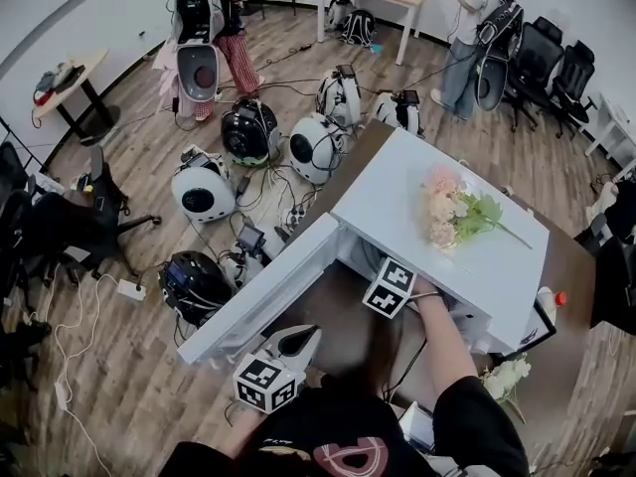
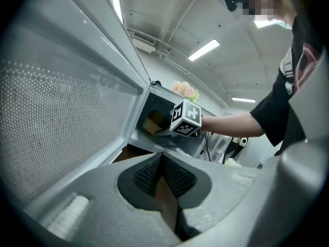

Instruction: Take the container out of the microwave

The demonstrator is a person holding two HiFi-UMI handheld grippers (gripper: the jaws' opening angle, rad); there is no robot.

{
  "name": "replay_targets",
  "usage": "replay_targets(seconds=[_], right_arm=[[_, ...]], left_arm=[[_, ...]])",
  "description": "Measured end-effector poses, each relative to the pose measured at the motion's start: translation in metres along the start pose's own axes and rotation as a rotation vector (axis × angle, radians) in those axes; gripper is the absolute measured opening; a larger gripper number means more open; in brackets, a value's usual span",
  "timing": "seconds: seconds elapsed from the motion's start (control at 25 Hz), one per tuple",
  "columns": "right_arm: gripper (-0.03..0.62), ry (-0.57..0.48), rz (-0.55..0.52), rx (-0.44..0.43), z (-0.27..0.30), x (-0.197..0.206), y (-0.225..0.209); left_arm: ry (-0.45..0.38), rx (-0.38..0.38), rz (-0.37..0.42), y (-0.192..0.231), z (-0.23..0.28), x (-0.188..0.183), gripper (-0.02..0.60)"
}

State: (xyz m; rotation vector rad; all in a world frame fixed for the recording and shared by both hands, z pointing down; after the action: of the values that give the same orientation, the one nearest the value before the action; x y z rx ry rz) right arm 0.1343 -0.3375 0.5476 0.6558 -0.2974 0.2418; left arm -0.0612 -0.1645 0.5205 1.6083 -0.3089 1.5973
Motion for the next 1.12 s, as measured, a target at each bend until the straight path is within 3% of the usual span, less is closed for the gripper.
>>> replay_targets(seconds=[0.32, 1.12], right_arm=[[0.041, -0.006, 0.015, -0.047, -0.011, -0.004, 0.012], [0.029, -0.017, 0.019, -0.056, -0.030, -0.012, 0.032]], left_arm=[[-0.012, 0.022, -0.007, -0.003, -0.002, -0.002, 0.009], [-0.023, 0.066, 0.003, -0.006, -0.007, -0.002, 0.009]])
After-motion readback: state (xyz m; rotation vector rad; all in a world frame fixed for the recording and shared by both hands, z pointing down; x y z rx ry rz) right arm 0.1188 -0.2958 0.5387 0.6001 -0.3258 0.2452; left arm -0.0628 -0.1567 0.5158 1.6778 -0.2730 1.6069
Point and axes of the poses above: the fingertips, and each gripper's own axes: z forward along the fingers, y to its left, x out of its underside, the point moved 7 cm from there along -z, backward along the fingers, and after that the axes turned 11 degrees about -y, right-handed, at the moved point
